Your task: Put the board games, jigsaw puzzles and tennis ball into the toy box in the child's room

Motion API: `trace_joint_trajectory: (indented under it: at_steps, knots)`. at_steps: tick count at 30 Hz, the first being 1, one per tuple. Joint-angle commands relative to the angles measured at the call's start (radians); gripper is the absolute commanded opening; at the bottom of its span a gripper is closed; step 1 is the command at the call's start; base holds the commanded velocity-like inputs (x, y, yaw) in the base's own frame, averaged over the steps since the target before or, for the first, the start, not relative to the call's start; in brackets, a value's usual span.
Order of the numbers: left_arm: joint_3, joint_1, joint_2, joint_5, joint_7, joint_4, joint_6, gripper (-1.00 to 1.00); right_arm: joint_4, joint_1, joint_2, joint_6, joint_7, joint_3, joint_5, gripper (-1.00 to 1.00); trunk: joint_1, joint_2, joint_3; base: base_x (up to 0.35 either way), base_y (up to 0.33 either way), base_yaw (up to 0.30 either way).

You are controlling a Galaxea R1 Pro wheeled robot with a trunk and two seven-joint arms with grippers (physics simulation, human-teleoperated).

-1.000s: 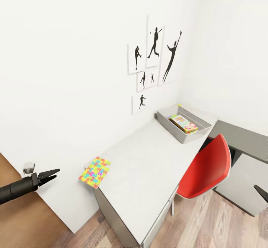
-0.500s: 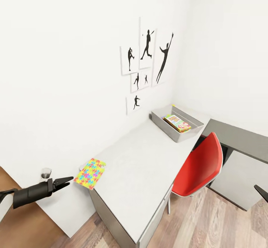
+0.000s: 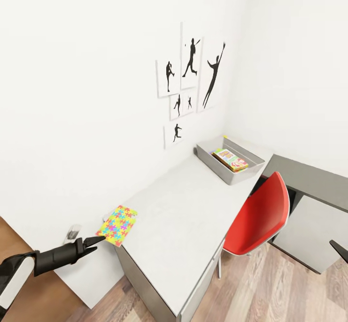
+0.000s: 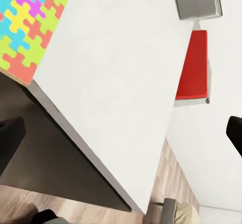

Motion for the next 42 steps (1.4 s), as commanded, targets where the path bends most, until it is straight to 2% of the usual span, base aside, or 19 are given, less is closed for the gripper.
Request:
trace_joint_trajectory:
  at_steps: [1, 5, 9, 16, 31, 38, 42]
  knots:
    - [0.001, -0.001, -0.009, 0.000, 0.004, 0.001, 0.004, 1.00, 0.000, 0.000, 0.000, 0.009, 0.000, 0.000, -0.004, 1.00, 0.004, -0.009, -0.005, 0.000, 0.000, 0.000]
    - [0.002, -0.001, -0.020, -0.001, 0.014, 0.009, 0.003, 1.00, 0.003, 0.000, 0.000, 0.005, 0.000, -0.011, -0.004, 1.00, 0.020, -0.037, -0.018, 0.000, 0.000, 0.000]
    - [0.002, -0.001, -0.025, -0.002, 0.040, 0.036, 0.002, 1.00, 0.014, 0.000, 0.001, 0.004, 0.002, -0.039, -0.003, 1.00, 0.035, -0.065, -0.030, 0.000, 0.000, 0.000]
    - [0.002, 0.000, -0.035, -0.001, 0.074, 0.048, -0.012, 1.00, 0.022, 0.000, 0.001, 0.008, 0.002, -0.048, -0.003, 1.00, 0.035, -0.065, -0.030, 0.000, 0.000, 0.000]
    - [0.007, 0.000, -0.035, 0.001, 0.079, 0.053, -0.018, 1.00, 0.023, 0.000, 0.001, 0.011, 0.005, -0.049, -0.003, 1.00, 0.035, -0.065, -0.020, 0.000, 0.000, -0.028]
    - [0.011, 0.000, -0.034, 0.002, 0.079, 0.059, -0.019, 1.00, 0.023, 0.000, 0.000, 0.011, 0.005, -0.049, -0.001, 1.00, 0.062, -0.114, -0.032, 0.000, 0.000, -0.082]
    - [0.012, 0.000, -0.034, 0.005, 0.079, 0.094, -0.024, 1.00, 0.023, 0.000, 0.000, 0.011, 0.005, -0.049, 0.000, 1.00, 0.062, -0.114, -0.029, 0.000, 0.000, -0.033]
